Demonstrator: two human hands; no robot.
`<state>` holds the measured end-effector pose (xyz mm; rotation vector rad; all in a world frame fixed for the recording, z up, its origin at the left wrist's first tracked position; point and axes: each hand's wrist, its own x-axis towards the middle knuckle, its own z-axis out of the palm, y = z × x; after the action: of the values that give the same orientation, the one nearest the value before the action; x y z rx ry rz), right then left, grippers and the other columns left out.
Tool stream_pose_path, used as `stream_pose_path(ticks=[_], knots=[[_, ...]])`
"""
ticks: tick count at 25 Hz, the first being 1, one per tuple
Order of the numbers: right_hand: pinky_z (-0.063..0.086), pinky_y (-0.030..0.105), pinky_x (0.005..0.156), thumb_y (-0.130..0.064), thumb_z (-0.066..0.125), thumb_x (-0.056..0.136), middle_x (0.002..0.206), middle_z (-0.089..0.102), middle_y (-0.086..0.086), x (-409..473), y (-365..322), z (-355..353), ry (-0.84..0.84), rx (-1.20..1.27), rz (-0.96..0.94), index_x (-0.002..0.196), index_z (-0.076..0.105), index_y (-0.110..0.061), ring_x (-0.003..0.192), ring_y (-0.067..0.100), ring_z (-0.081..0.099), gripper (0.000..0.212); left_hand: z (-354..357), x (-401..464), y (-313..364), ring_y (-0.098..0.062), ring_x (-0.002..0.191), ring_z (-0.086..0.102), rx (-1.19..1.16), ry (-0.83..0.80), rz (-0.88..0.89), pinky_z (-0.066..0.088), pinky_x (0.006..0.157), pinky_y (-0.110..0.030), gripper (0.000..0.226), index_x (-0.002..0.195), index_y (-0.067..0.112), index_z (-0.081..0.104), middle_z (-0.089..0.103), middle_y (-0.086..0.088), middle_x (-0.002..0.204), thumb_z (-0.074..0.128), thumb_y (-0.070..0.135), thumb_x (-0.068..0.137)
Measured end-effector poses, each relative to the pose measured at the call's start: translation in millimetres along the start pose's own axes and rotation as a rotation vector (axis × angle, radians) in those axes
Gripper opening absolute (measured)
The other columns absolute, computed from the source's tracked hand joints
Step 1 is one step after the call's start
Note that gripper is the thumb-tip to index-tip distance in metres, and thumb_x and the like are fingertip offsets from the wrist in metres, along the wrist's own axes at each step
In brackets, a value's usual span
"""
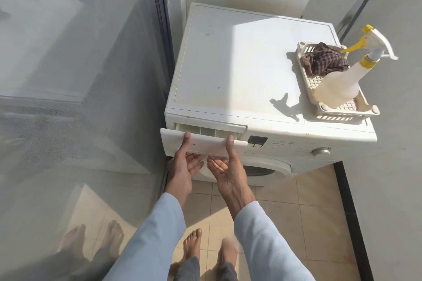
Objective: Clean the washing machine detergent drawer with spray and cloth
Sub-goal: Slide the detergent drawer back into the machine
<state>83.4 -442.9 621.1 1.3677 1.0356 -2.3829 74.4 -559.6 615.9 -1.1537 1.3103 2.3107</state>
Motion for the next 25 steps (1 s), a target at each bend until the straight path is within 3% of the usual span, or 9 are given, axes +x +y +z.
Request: stream_pose_path(ticks=[2,5,8,12,15,18,21,25], knots=[[0.059,0.042,0.095,-0.052,0.087,0.070,0.115,0.070,0.030,7,-6,8,0.009,0.002,0.004,0.102,0.063,0.002,0.104,0.036,0.073,0.067,6,11,5,-0.021,0.082,0.081,-0.004,0.001,0.008,0.062,0.080,-0.037,0.112,0.132,0.010,0.064,0.077,-0.014,0.106,0.083,0.070,0.040],[0.059,0.041,0.096,-0.054,0.085,0.071,0.112,0.071,0.027,15,-17,20,-0.002,0.026,-0.008,0.109,0.063,0.001,0.101,0.033,0.073,0.070,16,22,15,-0.021,0.082,0.080,0.013,-0.005,-0.003,0.060,0.068,-0.030,0.101,0.131,0.009,0.064,0.076,-0.015,0.104,0.082,0.066,0.049],[0.059,0.040,0.096,-0.054,0.083,0.073,0.111,0.069,0.027,22,-24,29,-0.013,0.030,-0.018,0.107,0.064,0.000,0.099,0.031,0.072,0.067,21,33,25,-0.023,0.087,0.079,0.031,-0.025,-0.021,0.059,0.069,-0.031,0.089,0.131,0.008,0.064,0.075,-0.015,0.105,0.082,0.062,0.061],[0.060,0.038,0.092,-0.058,0.084,0.065,0.121,0.067,0.030,24,-22,33,0.005,-0.016,-0.028,0.101,0.064,-0.001,0.103,0.034,0.072,0.070,17,38,30,-0.020,0.083,0.081,0.117,-0.043,-0.019,0.061,0.067,-0.033,0.101,0.132,0.011,0.065,0.077,-0.014,0.107,0.082,0.069,0.051],[0.062,0.040,0.089,-0.070,0.081,0.057,0.112,0.073,0.027,15,-29,25,-0.025,-0.219,-0.023,0.107,0.067,0.001,0.097,0.030,0.075,0.088,4,33,46,-0.027,0.096,0.080,0.386,-0.218,-0.212,0.064,0.071,-0.042,0.104,0.128,0.005,0.065,0.079,-0.017,0.111,0.067,0.085,0.061],[0.062,0.042,0.088,-0.077,0.073,0.069,0.100,0.079,0.019,-8,-65,9,-0.086,-0.567,-0.036,0.104,0.071,-0.001,0.084,0.024,0.076,0.084,11,20,89,-0.029,0.102,0.078,0.877,-0.508,-0.358,0.065,0.080,-0.047,0.101,0.121,-0.002,0.068,0.080,-0.018,0.110,0.059,0.083,0.068],[0.060,0.043,0.090,-0.071,0.071,0.077,0.098,0.080,0.016,-33,-121,-11,-0.079,-0.583,-0.105,0.104,0.072,-0.002,0.083,0.024,0.075,0.074,53,5,133,-0.029,0.100,0.079,1.077,-0.580,-0.273,0.064,0.082,-0.045,0.088,0.119,-0.003,0.070,0.080,-0.017,0.107,0.061,0.074,0.078],[0.062,0.041,0.082,-0.060,0.067,0.088,0.099,0.080,0.016,-57,-197,-38,0.025,-0.377,-0.265,0.111,0.069,0.000,0.087,0.027,0.075,0.064,141,-16,160,-0.031,0.100,0.078,1.022,-0.533,0.024,0.063,0.088,-0.045,0.067,0.117,0.000,0.071,0.080,-0.014,0.108,0.061,0.063,0.093]])
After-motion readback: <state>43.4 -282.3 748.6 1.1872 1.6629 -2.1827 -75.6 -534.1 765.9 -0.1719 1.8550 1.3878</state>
